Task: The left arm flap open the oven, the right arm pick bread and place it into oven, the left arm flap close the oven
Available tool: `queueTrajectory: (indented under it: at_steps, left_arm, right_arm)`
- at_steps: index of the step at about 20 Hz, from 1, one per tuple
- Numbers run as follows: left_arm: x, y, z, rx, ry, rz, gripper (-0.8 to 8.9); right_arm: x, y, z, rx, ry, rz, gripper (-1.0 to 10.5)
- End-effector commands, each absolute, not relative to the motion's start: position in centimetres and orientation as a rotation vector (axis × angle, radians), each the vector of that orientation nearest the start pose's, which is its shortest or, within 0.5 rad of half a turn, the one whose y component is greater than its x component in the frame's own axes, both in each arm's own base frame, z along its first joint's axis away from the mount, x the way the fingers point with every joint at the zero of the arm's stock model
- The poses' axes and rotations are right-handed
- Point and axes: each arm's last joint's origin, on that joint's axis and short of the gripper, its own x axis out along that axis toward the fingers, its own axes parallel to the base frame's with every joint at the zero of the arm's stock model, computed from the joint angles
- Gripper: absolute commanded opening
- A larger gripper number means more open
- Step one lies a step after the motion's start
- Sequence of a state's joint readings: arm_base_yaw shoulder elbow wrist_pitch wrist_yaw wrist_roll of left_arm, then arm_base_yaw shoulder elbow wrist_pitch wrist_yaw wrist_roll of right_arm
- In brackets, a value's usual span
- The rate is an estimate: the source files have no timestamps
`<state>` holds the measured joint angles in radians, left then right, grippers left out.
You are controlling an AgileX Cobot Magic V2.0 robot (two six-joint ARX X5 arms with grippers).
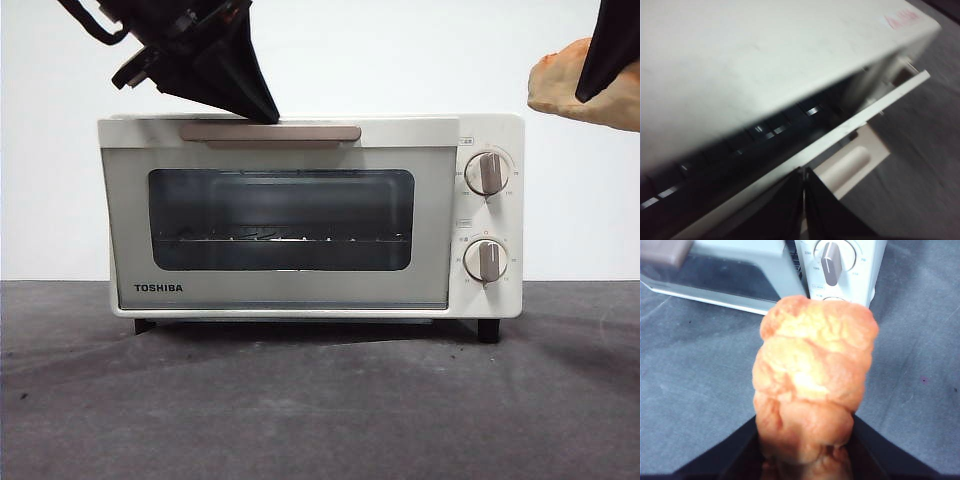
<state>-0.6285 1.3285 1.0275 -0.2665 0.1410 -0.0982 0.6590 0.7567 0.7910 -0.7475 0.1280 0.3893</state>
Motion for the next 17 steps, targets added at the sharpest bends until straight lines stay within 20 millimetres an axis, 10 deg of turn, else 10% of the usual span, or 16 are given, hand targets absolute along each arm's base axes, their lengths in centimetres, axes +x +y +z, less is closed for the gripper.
queueTrajectory:
  at_steps: [1,17]
  left_arm:
    - [22.5,-17.9,26.3,0.091,0.813,-0.709,0.17]
    - [18.7,-19.0,24.8,0.164,1.106,-0.769,0.17]
  right_arm:
    - [11.6,8.7,29.5,0.082,0.728,0.382,2.0]
    - [11.7,8.7,29.6,0.085,0.726,0.393,2.0]
